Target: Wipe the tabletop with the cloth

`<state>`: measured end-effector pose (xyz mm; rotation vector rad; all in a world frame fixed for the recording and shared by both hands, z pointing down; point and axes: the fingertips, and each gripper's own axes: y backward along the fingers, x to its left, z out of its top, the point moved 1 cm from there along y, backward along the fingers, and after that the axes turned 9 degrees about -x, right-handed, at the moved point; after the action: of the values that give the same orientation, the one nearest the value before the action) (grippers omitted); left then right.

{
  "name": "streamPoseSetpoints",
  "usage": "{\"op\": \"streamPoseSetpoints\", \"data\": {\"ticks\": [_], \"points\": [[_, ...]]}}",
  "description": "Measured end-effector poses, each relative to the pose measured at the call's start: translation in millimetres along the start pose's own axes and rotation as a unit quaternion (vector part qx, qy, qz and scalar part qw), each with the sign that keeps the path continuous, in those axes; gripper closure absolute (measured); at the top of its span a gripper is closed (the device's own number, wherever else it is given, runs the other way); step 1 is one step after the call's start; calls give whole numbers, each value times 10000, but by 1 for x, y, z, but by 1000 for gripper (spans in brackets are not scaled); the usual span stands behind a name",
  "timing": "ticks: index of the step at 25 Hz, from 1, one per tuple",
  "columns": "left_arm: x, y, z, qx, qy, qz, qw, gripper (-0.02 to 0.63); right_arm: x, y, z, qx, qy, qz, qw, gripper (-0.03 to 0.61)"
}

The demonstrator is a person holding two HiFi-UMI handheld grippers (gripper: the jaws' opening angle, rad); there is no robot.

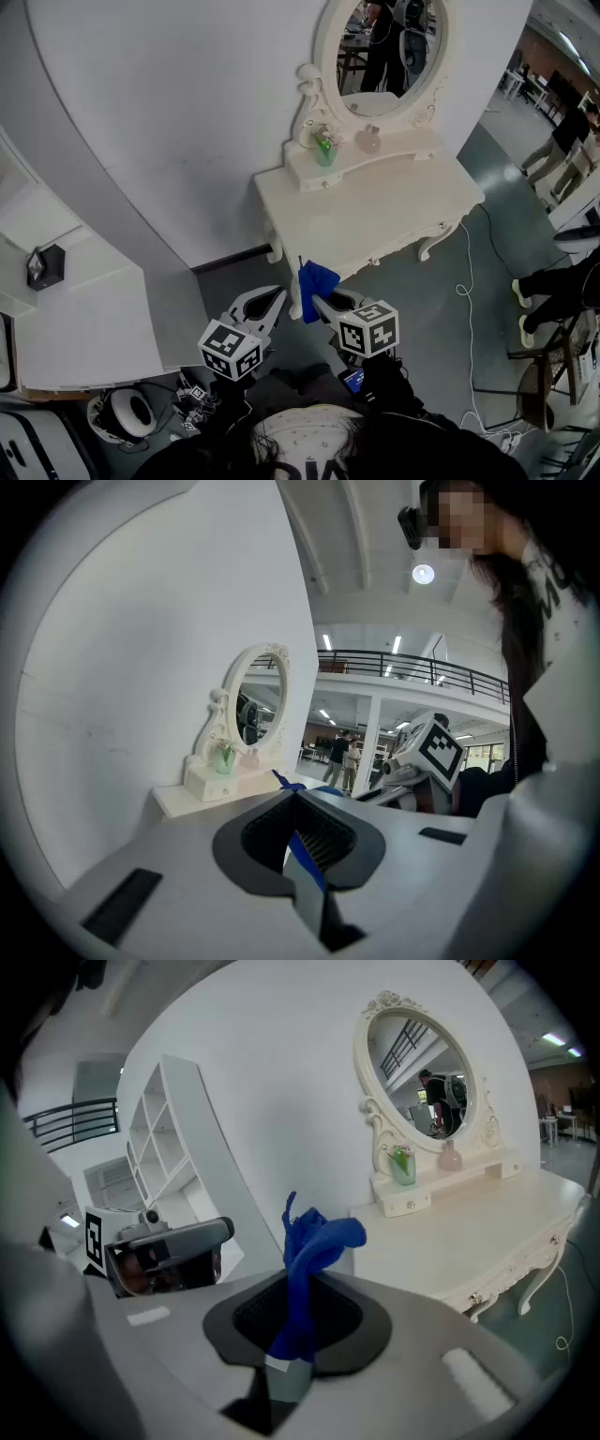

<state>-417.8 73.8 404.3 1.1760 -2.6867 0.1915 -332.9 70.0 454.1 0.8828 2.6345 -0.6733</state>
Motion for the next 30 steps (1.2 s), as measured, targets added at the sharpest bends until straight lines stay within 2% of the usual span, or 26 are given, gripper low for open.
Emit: {"op": "streamPoseSetpoints", "data": {"ticks": [13, 23, 30], "points": [[-29, -23, -9, 79, -51, 95, 9999, 614, -30, 28, 3, -90, -85, 75, 9999, 514], [-53, -31, -19, 9, -50, 479, 9988, 614, -64, 52, 7, -32, 97, 205, 9997, 514], [-67, -30, -36, 188, -14, 647, 9977, 614, -84, 55, 6, 19, 98, 322, 9994, 514]]}}
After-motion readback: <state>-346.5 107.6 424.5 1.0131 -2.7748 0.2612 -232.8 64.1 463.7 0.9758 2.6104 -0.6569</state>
